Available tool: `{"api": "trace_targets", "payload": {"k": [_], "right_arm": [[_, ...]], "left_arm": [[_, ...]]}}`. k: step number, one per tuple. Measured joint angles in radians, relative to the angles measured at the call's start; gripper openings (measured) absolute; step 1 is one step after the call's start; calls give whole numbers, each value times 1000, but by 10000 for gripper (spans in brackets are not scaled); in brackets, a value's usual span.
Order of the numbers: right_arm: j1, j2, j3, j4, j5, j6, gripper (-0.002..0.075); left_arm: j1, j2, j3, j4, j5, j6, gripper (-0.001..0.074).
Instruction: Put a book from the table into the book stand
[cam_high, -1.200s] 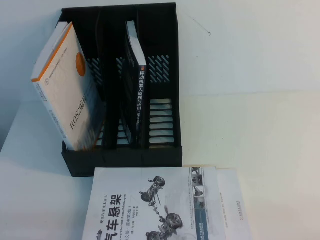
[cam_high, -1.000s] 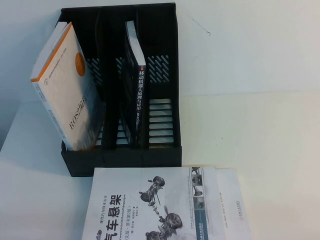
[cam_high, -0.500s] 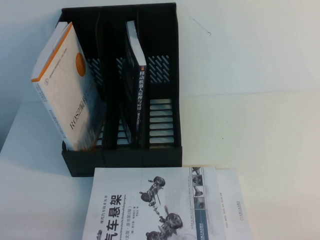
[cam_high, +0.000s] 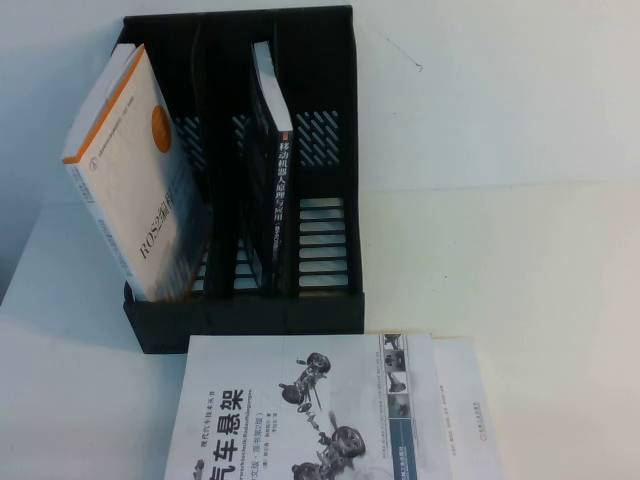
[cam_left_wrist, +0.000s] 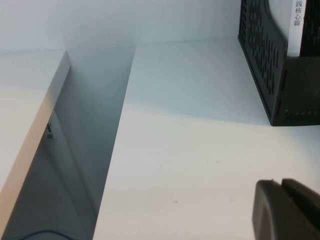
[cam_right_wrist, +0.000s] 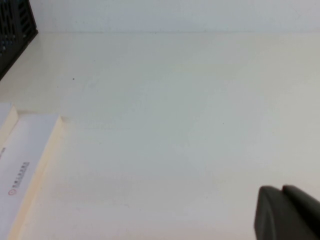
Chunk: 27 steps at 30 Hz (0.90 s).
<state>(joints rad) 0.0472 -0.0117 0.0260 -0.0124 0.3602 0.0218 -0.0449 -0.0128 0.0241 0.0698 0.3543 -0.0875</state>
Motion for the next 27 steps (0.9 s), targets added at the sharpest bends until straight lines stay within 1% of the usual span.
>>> {"api": "trace_targets", "payload": {"k": [20, 24, 27], "right_arm": [[0, 0, 0, 0, -14, 0, -1], [0, 0, 0, 0, -90, 0, -1], [0, 0, 0, 0, -193, 0, -1]], "left_arm": [[0, 0, 0, 0, 0, 0, -3], [0, 0, 1, 0, -23, 1, -3], [0, 0, 1, 0, -94, 1, -3]]}}
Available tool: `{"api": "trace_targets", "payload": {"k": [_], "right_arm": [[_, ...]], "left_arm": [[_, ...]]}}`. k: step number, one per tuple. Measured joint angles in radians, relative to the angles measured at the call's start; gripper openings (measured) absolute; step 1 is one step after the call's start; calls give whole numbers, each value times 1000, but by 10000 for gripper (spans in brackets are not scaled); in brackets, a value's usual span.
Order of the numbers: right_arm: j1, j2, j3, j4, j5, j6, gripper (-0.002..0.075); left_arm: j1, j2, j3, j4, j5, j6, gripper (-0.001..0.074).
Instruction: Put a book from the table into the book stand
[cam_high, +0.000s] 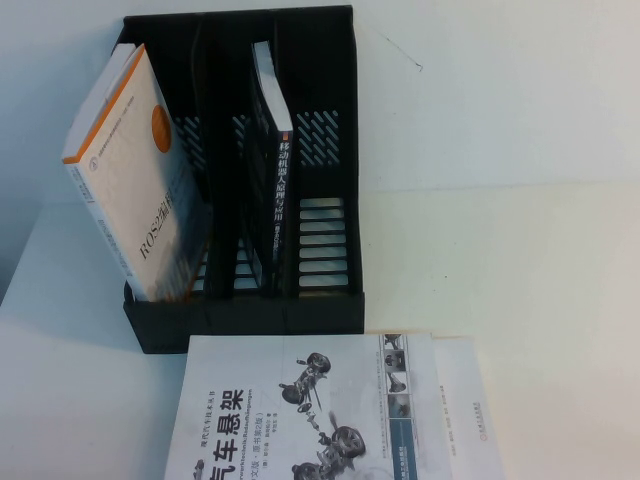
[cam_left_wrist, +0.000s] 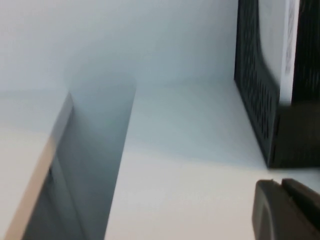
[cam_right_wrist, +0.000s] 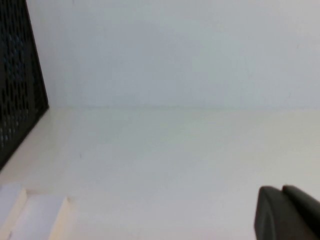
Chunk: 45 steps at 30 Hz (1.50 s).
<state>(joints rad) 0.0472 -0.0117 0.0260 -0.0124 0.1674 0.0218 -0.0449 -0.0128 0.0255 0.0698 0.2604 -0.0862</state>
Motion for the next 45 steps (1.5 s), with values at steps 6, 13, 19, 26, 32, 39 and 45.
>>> {"api": "trace_targets", "payload": {"k": [6, 13, 19, 26, 32, 39, 45], "right_arm": [[0, 0, 0, 0, -289, 0, -1], [0, 0, 0, 0, -573, 9, -1], [0, 0, 0, 19, -710, 125, -1], [0, 0, 0, 111, -796, 165, -1], [0, 0, -165, 121, -492, 130, 0], [0, 91, -489, 123, 6, 72, 1], [0, 332, -685, 127, 362, 70, 1]], "left_arm": [[0, 0, 0, 0, -287, 0, -3], [0, 0, 0, 2, -668, 0, -3], [0, 0, 0, 4, -817, 0, -3], [0, 0, -5, -76, -768, -67, -3], [0, 0, -190, -116, -296, -78, -3], [0, 170, -414, -112, 223, -61, -3], [0, 415, -493, -215, 399, 21, -3]]}}
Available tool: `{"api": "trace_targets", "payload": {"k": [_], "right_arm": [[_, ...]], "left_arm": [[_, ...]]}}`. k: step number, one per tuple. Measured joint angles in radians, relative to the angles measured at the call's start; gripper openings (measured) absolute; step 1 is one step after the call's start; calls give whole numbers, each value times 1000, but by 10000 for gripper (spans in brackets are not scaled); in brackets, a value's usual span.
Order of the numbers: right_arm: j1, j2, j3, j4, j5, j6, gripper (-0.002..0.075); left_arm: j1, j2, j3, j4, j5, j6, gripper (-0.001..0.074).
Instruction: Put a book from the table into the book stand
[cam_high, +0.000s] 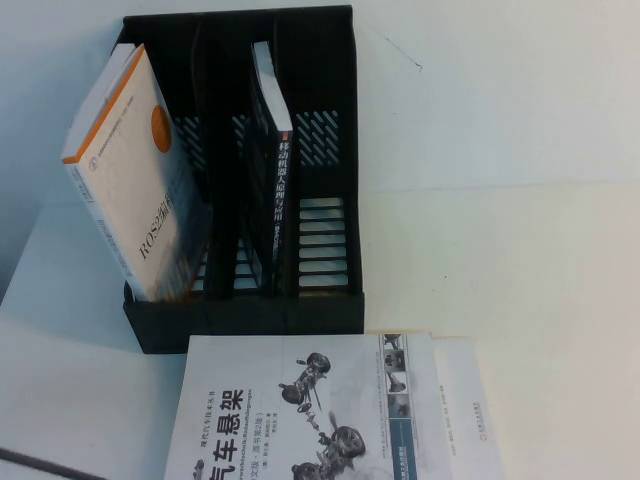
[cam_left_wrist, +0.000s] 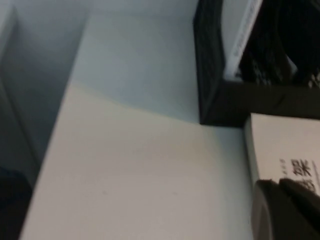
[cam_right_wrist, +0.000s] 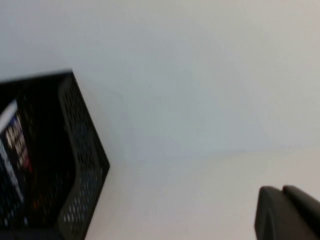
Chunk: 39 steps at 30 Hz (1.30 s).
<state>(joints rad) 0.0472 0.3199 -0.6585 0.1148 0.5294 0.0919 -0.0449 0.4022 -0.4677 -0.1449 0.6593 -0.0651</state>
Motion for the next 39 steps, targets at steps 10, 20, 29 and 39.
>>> {"api": "trace_targets", "payload": {"k": [10, 20, 29, 39], "right_arm": [[0, 358, -3, 234, 120, -55, 0], [61, 825, -3, 662, 134, -547, 0], [362, 1189, -12, 671, -118, -571, 0], [427, 1434, -131, 651, -149, -559, 0]], "left_arm": [[0, 316, -5, -598, 91, 500, -3], [0, 563, -6, -874, 270, 776, -3], [0, 737, -10, -1169, 476, 1027, -3], [124, 774, -63, -1224, 429, 1020, -3]]}}
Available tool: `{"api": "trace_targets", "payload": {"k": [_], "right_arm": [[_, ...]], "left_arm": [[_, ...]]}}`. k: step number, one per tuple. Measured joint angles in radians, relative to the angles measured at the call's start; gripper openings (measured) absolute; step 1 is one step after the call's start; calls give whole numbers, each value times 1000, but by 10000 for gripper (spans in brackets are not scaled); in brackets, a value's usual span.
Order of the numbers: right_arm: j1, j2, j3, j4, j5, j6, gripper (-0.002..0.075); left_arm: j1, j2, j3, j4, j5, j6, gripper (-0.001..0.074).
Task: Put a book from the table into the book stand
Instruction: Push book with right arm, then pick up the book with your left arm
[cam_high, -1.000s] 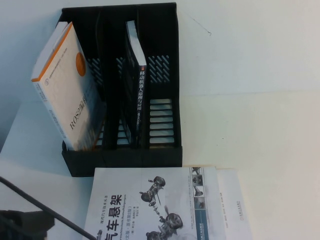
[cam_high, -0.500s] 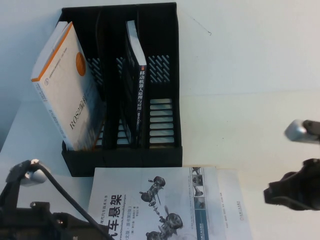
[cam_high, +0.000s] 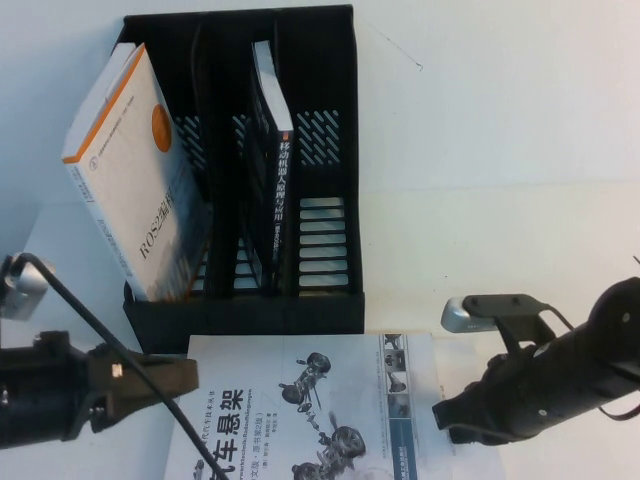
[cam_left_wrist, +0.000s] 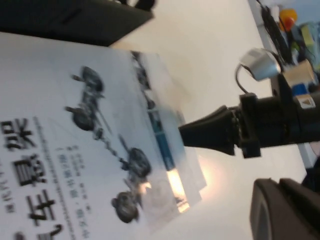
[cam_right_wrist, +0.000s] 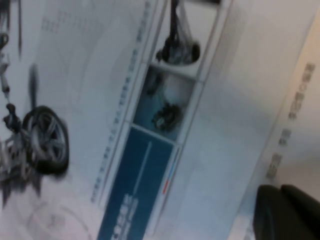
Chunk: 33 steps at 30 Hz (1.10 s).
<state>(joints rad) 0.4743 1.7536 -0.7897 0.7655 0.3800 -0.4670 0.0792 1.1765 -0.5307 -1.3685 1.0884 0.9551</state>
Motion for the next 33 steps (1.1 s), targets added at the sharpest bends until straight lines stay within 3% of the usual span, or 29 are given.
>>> {"api": "trace_targets", "payload": {"k": [4, 10, 13, 17, 22, 27, 33], "right_arm": [[0, 38, -55, -23, 10, 9, 0], [0, 76, -119, -45, 46, 13, 0], [0, 80, -135, -70, 56, 26, 0], [-7, 76, -145, -176, 63, 148, 0], [-99, -11, -148, -352, 144, 297, 0], [-188, -213, -148, -407, 256, 316, 0], [-196, -511, -148, -451, 348, 321, 0]], "left_arm": [[109, 0, -7, 51, -20, -49, 52], [154, 11, -11, 123, -57, -84, 338], [154, 34, -11, 163, -71, -93, 413], [154, 83, -11, 197, -102, -113, 438], [154, 201, -13, 208, -136, -118, 426], [154, 332, -15, 195, -142, -103, 417], [154, 450, -61, 176, -153, -74, 416]]}}
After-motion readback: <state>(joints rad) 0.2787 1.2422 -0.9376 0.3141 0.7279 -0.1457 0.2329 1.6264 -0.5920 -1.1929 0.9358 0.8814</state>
